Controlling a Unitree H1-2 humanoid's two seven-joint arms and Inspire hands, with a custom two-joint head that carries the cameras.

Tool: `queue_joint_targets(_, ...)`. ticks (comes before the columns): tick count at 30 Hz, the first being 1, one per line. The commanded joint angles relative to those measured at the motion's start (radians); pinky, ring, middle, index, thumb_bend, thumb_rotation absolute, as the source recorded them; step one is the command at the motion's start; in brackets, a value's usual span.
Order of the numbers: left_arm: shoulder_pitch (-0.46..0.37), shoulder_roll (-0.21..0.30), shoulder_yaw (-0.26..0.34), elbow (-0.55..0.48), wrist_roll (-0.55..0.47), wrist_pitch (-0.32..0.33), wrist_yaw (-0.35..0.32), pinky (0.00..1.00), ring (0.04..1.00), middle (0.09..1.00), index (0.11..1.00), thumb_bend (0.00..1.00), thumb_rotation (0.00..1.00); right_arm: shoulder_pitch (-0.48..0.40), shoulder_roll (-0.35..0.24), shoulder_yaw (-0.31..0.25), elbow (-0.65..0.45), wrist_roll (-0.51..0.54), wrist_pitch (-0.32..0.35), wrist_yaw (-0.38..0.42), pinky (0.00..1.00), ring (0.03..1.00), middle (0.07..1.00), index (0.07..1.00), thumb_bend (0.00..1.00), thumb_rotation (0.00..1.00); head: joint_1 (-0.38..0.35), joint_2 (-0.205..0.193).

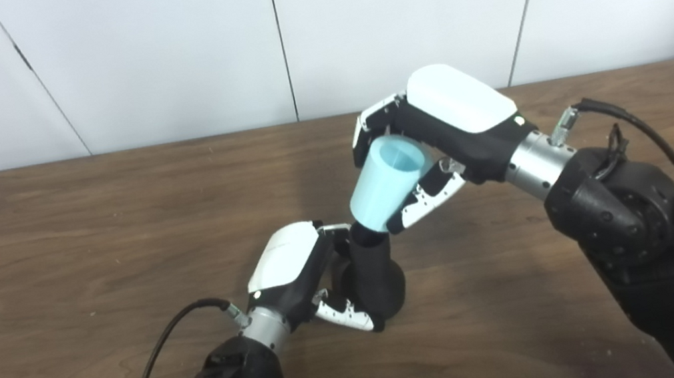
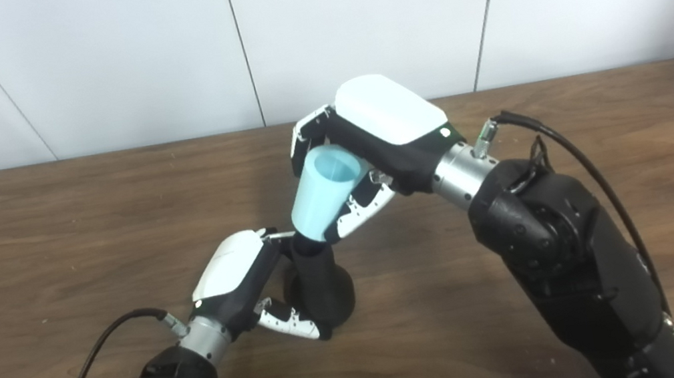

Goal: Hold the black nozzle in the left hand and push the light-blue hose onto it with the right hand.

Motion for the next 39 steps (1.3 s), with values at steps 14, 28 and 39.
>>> queue_joint_targets(14, 0.031, 0.001, -0.041, 0.045, -0.014, 0.010, -0.083, 0.93, 0.658, 0.491, 0.486, 0.52, 0.00, -0.037, 0.006, -0.019, -0.029, 0.022, -0.011, -0.022, 0.31, 0.418, 0.511, 0.514, 0.50, 0.00, 0.002, 0.009)
queue_joint_targets(28, 0.032, -0.001, -0.037, 0.047, -0.021, 0.008, -0.078, 0.93, 0.658, 0.494, 0.484, 0.52, 0.00, -0.020, -0.021, -0.015, -0.055, 0.035, 0.022, 0.035, 0.31, 0.426, 0.513, 0.505, 0.50, 0.00, -0.002, 0.016)
queue_joint_targets(39, 0.034, -0.005, -0.039, 0.046, -0.020, 0.007, -0.075, 0.93, 0.658, 0.494, 0.484, 0.52, 0.00, -0.001, -0.019, 0.010, -0.044, 0.010, 0.032, 0.055, 0.31, 0.431, 0.525, 0.514, 0.50, 0.00, 0.007, 0.016)
